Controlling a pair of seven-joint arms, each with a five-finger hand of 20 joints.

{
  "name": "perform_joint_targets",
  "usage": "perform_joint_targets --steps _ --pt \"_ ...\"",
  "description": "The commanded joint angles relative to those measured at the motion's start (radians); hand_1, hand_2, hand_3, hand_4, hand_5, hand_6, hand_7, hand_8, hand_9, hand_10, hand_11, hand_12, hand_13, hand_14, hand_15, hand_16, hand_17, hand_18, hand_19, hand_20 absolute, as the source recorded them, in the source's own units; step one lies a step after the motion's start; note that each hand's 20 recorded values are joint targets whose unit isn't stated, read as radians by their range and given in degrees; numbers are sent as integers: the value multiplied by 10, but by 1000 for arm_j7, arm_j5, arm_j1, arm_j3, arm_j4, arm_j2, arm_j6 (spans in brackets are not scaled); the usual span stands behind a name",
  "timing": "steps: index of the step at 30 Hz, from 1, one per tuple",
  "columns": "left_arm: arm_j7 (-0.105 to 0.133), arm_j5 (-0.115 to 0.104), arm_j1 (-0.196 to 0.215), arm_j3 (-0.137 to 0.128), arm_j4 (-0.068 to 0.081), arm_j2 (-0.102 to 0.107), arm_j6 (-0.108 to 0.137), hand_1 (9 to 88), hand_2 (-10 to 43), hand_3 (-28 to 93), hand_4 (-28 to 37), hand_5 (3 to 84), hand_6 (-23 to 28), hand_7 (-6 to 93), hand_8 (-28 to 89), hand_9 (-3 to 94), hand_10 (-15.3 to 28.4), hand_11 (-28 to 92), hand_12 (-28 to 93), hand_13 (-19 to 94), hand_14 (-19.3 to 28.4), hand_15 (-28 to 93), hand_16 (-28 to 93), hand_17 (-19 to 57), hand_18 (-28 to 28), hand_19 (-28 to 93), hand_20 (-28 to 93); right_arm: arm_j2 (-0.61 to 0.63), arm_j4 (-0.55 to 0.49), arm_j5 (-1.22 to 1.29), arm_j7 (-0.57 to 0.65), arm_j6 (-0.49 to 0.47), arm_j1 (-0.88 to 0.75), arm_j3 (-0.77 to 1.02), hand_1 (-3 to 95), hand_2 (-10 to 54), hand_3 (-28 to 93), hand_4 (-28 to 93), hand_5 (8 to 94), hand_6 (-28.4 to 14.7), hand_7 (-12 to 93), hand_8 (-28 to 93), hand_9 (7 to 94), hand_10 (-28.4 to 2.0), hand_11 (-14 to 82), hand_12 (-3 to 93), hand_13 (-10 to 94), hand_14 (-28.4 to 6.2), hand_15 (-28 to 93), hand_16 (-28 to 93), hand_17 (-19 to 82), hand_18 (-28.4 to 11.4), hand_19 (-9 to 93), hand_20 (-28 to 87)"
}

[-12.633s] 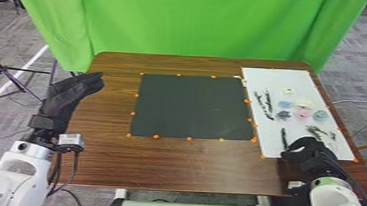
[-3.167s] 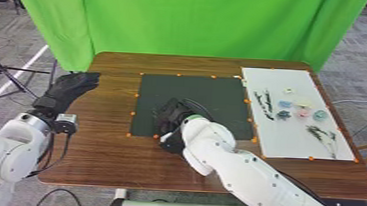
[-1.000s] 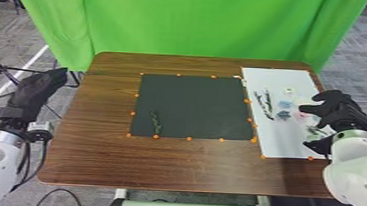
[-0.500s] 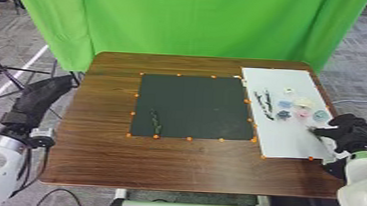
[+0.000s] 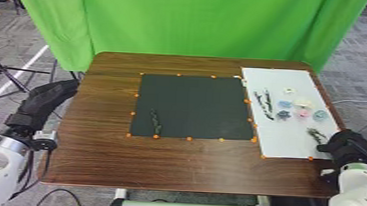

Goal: Arrange flowers

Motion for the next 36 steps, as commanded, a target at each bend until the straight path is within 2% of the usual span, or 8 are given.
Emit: perform_joint_targets --steps 1,7,13,18,24,25,30,36 --pt "-12 -2 9 -10 -10 -3 -11 295 -95 555 -187 385 63 113 -46 328 137 118 138 259 161 90 35 8 112 51 125 9 17 -66 8 125 -2 -8 637 -79 451 -93 751 -22 191 209 885 -107 229 302 935 -24 495 346 613 -140 930 443" --pt "-15 -2 -4 -6 -4 5 -17 292 -95 560 -187 385 63 112 -47 328 137 119 137 260 161 90 34 7 113 52 125 28 -41 -86 -1 129 6 44 645 -86 478 -80 773 -32 202 204 904 -109 253 288 937 -16 526 322 634 -132 932 452" --pt "-22 -9 1 -24 -3 12 -12 292 -95 560 -186 385 63 112 -47 329 137 119 136 260 161 89 34 7 112 52 124 50 -113 -46 -33 100 109 3 635 -93 506 -80 780 -36 206 201 914 -110 246 294 937 -11 538 309 645 -125 932 453" --pt "-25 -17 9 -40 -7 17 -5 292 -95 559 -185 385 63 112 -46 329 136 118 136 260 161 90 34 7 113 51 125 43 -128 20 -50 58 341 -206 633 -95 512 -75 785 -37 207 202 918 -110 245 299 937 -9 548 301 652 -122 932 456" --pt "-27 -16 9 -38 -7 17 -7 290 -95 561 -185 386 63 111 -46 329 136 118 137 259 161 89 34 7 112 51 124 -32 -92 48 -77 29 632 -520 632 -95 514 -70 790 -39 206 203 923 -112 244 298 937 -8 553 293 656 -118 932 455" --pt "-25 -15 2 -31 -3 19 -8 290 -95 561 -185 385 63 111 -46 329 136 118 137 259 161 89 34 7 112 51 124 -49 -87 49 -78 28 665 -557 632 -95 514 -69 791 -40 206 204 924 -112 244 298 937 -8 554 292 656 -118 932 455" --pt "-26 -11 -12 -15 1 27 -14 289 -95 561 -185 386 64 111 -46 329 137 118 137 259 161 88 34 7 112 50 124 -135 -52 49 -77 13 775 -689 630 -95 516 -66 794 -40 204 206 925 -112 244 296 937 -9 555 288 659 -118 932 455" --pt "-29 -13 -4 -20 -3 31 -12 288 -95 563 -186 386 64 111 -46 329 137 117 137 259 160 87 34 7 112 49 124 -215 -6 64 -83 -25 844 -793 629 -95 519 -63 799 -41 202 207 928 -112 242 299 937 -9 558 284 663 -116 932 451"
